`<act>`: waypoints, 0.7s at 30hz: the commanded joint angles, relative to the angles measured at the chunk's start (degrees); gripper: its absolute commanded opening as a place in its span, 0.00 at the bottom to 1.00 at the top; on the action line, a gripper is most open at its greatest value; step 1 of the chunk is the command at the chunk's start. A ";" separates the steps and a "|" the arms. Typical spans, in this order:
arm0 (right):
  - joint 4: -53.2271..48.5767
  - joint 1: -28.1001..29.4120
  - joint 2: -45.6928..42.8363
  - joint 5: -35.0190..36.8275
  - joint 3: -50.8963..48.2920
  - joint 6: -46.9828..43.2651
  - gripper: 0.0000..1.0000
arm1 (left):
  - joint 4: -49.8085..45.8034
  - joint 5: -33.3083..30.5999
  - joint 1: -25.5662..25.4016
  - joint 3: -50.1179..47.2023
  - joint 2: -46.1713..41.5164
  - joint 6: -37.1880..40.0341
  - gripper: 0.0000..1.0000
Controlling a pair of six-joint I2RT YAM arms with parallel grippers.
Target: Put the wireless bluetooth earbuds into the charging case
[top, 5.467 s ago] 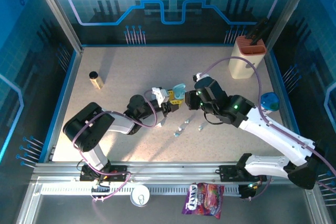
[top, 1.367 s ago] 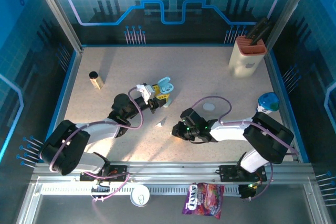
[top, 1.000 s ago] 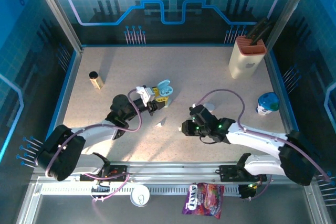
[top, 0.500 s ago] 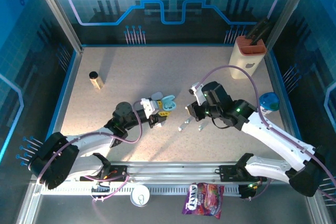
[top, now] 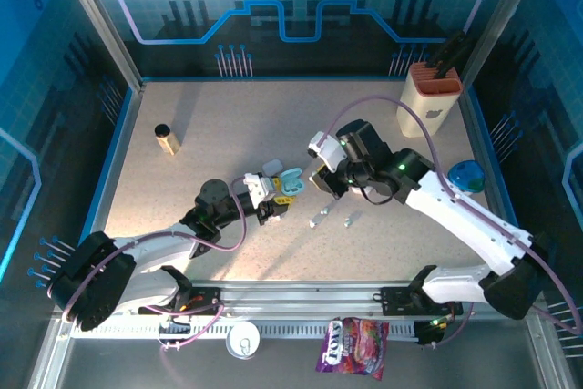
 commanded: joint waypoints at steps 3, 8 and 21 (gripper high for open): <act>-1.20 1.02 2.95 -1.48 3.42 -3.02 0.16 | 1.41 0.08 -0.38 0.24 0.59 -0.53 0.23; -1.71 2.43 5.61 -2.29 5.40 -4.44 0.16 | 2.60 0.12 -0.36 0.49 1.52 -0.90 0.22; -4.81 3.35 8.42 0.88 6.31 -6.69 0.16 | 3.80 -0.84 -0.31 0.25 1.67 -1.48 0.23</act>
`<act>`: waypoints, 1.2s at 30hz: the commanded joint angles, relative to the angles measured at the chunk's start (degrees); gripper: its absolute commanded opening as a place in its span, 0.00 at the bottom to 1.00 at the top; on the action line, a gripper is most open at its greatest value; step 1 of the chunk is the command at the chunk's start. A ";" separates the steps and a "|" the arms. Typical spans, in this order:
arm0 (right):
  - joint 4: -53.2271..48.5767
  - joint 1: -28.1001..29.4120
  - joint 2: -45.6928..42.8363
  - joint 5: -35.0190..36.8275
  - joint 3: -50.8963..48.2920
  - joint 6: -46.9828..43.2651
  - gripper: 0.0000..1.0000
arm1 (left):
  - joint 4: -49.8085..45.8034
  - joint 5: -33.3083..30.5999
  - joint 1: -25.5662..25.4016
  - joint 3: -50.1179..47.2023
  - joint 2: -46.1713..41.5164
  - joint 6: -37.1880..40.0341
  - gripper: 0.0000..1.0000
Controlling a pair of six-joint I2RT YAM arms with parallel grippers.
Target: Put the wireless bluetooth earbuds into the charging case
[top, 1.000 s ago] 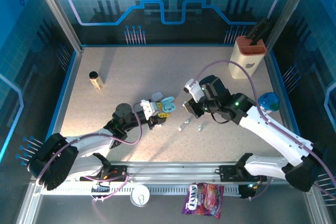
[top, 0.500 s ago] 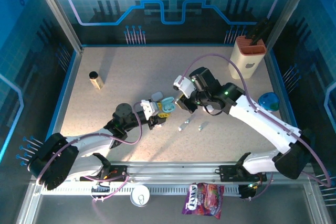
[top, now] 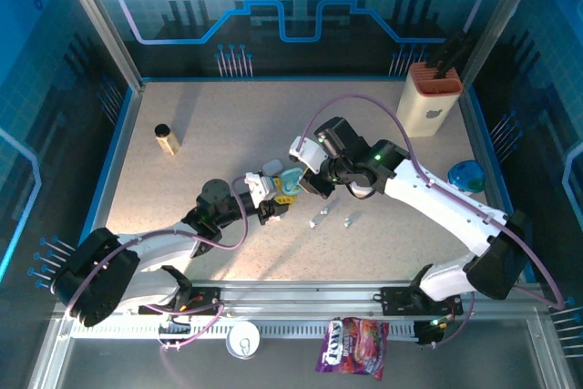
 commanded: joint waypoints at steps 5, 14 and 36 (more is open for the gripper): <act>-2.69 0.68 0.79 1.15 1.35 -1.48 0.16 | 2.38 -0.68 -0.35 0.30 0.14 -0.31 0.23; -2.15 1.28 2.30 0.53 2.22 -1.74 0.18 | 2.52 -0.01 -0.35 0.62 0.40 -0.48 0.22; 9.78 -2.96 -6.74 -8.41 -1.60 13.41 0.62 | 5.88 -0.07 -0.35 0.00 1.73 -1.10 0.23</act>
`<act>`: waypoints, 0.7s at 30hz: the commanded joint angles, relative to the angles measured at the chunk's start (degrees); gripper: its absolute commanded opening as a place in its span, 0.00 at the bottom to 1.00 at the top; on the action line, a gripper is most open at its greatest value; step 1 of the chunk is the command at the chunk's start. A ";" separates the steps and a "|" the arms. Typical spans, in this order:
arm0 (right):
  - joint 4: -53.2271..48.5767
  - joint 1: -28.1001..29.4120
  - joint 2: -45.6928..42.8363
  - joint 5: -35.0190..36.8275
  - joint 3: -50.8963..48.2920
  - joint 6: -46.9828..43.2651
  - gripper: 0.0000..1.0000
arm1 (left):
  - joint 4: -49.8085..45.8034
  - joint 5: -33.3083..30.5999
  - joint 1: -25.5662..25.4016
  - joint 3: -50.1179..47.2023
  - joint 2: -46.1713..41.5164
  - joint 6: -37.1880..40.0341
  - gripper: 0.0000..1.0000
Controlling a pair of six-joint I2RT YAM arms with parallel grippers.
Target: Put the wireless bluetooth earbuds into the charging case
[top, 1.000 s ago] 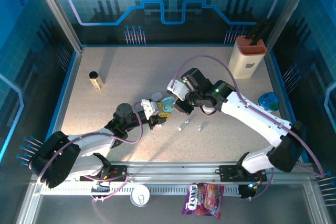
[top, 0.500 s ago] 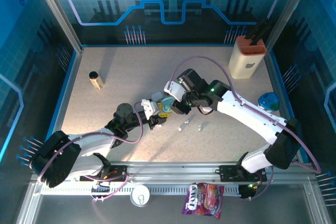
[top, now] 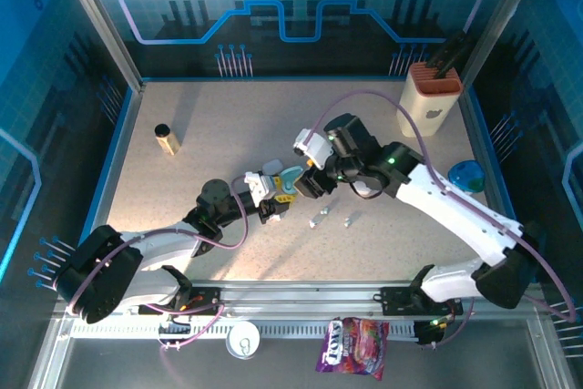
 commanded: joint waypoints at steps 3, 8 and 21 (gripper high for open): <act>6.96 -3.14 0.44 -7.16 0.57 15.64 0.62 | 2.87 0.36 -0.36 0.01 0.45 -0.31 0.23; 1.13 -3.27 5.89 -2.34 7.39 19.48 0.63 | 3.55 0.87 -0.34 0.20 0.77 -0.46 0.23; -4.65 -3.36 9.51 4.53 8.80 18.15 0.71 | 7.09 1.57 -0.30 0.22 2.28 -2.89 0.23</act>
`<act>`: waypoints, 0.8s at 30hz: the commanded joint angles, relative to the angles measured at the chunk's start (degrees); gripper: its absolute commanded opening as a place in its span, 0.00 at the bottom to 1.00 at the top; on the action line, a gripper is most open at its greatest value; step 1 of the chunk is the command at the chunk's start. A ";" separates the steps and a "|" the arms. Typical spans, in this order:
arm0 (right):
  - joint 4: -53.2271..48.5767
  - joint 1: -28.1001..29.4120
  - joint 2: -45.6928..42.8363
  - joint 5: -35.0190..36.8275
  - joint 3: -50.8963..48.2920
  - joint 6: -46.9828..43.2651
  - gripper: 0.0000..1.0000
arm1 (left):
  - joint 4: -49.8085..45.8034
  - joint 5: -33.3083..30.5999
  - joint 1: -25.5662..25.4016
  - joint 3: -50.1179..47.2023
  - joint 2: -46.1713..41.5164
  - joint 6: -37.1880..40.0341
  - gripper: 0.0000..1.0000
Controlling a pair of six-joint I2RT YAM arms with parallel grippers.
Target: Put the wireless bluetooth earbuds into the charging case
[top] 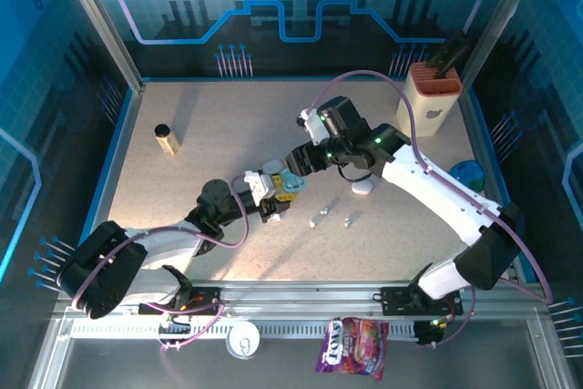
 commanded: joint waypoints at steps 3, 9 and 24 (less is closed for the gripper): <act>-2.76 -0.58 -1.09 1.96 -0.04 0.17 0.71 | 3.51 1.38 -0.38 0.63 0.49 -1.46 0.23; -2.69 -0.69 -4.03 1.88 -1.83 0.11 0.72 | 4.31 1.13 -0.30 1.21 0.47 -2.48 0.23; 2.18 -4.18 -10.97 -7.81 -5.25 11.08 0.73 | 5.20 2.00 -0.30 2.14 -0.93 -4.63 0.22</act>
